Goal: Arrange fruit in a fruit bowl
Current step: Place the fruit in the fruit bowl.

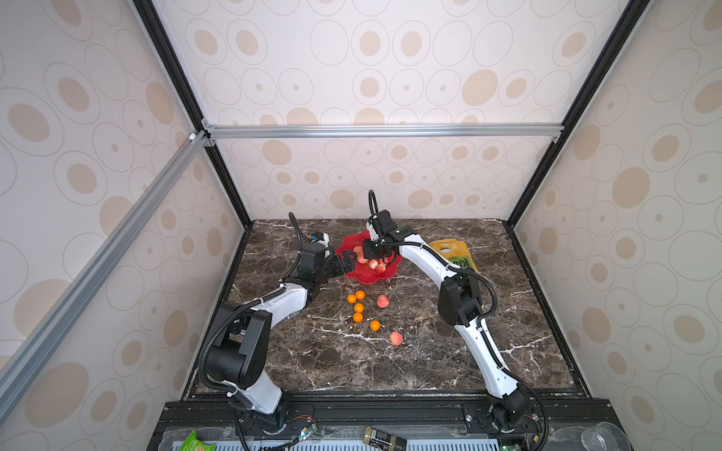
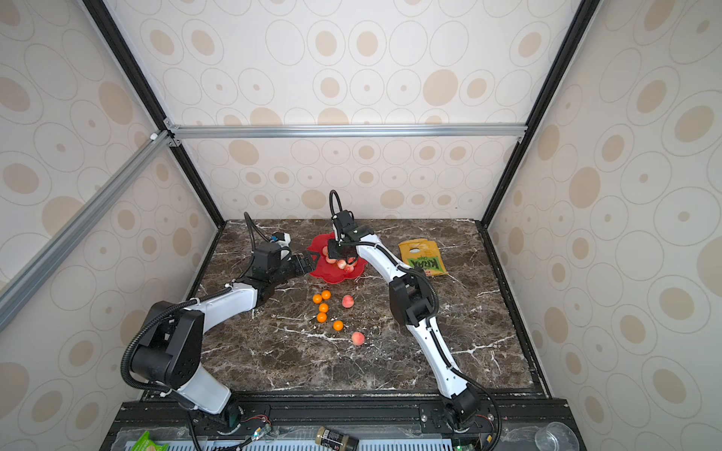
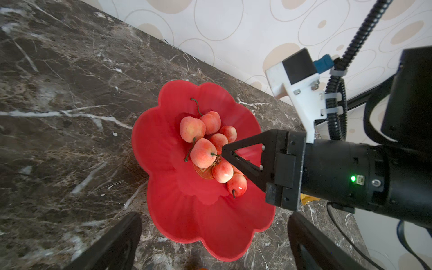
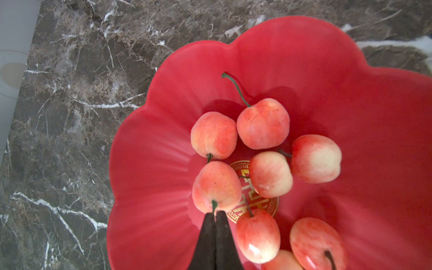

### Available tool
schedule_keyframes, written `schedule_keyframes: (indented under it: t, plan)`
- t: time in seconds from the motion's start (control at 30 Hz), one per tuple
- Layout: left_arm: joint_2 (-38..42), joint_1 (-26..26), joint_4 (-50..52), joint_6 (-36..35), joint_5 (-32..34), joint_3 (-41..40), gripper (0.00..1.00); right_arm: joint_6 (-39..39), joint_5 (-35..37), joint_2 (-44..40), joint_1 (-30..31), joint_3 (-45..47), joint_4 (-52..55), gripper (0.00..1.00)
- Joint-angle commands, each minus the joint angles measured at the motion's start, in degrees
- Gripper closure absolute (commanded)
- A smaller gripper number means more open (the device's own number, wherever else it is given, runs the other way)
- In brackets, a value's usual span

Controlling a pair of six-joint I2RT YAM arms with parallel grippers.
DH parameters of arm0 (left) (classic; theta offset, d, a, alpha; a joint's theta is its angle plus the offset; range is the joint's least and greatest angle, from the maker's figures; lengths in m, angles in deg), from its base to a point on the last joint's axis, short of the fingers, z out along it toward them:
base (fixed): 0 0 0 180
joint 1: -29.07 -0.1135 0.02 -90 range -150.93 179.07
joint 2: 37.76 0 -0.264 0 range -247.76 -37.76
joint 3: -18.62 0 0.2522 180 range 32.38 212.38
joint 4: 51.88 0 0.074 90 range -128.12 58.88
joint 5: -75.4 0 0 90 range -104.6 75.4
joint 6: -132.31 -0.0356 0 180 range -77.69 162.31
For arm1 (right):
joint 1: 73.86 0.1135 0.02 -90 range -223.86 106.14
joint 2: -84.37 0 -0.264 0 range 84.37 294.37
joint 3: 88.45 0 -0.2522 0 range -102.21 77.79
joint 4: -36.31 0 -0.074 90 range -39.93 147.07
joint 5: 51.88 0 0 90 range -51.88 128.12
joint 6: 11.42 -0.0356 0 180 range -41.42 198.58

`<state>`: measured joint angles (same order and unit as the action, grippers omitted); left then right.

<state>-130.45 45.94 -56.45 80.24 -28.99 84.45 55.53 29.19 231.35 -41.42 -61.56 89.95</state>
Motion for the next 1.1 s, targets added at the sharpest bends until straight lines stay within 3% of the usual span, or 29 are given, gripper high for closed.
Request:
schedule_keyframes:
  t: [0.0,0.63,1.07]
  plan:
    - [0.86,-0.43,-0.91,0.06,1.4,0.53,0.02,-0.15,0.45,1.71,-0.54,-1.71,1.34,1.0]
    - [-0.35,-0.44,-1.06,-4.18,-3.3,1.24,0.02,-1.05,-0.83,5.11,-1.19,-5.32,2.22,1.0]
    - [-0.31,-0.49,-1.63,-4.29,-5.85,1.35,0.02,-1.06,-1.51,3.3,-1.68,-5.32,1.91,0.81]
